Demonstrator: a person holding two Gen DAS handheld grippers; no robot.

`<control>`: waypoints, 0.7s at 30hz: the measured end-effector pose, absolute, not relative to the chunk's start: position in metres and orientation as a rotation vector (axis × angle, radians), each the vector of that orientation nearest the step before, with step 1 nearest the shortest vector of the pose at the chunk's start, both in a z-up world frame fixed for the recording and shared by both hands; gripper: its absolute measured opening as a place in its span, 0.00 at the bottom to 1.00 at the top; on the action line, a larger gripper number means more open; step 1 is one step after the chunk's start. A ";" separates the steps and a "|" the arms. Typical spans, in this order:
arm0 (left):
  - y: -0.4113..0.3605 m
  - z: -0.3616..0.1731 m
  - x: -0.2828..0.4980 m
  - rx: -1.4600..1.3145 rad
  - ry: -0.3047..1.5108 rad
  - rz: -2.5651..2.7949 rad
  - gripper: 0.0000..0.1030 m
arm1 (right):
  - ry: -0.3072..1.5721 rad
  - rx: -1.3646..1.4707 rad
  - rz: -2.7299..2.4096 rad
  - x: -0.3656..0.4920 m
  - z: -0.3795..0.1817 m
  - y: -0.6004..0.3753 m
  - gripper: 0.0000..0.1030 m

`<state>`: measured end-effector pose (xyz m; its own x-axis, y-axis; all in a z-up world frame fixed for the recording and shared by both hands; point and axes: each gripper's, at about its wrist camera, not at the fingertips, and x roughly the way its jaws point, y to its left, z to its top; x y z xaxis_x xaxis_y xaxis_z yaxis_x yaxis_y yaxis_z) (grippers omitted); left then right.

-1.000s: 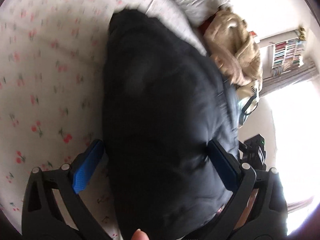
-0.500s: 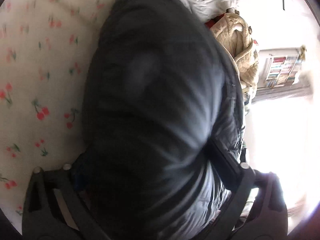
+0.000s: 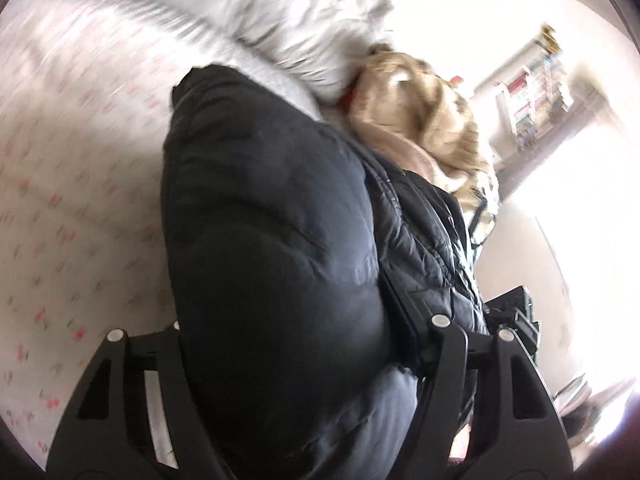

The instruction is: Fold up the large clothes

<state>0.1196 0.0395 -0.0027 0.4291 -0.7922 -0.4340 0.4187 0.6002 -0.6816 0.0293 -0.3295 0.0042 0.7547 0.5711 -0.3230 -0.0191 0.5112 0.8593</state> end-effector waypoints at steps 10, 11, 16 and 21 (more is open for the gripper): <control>-0.091 0.077 0.120 -0.442 0.674 -1.070 0.66 | 0.233 0.834 0.189 -0.083 0.094 -0.413 0.38; -0.101 0.080 0.120 -0.439 0.660 -1.097 0.66 | 0.203 0.812 0.164 -0.094 0.101 -0.417 0.38; -0.173 0.083 0.129 -0.381 0.661 -1.182 0.72 | 0.144 0.789 -0.039 -0.138 0.102 -0.451 0.41; -0.242 0.039 0.145 -0.154 0.842 -1.053 0.81 | 0.525 0.895 -0.427 -0.112 0.042 -0.486 0.55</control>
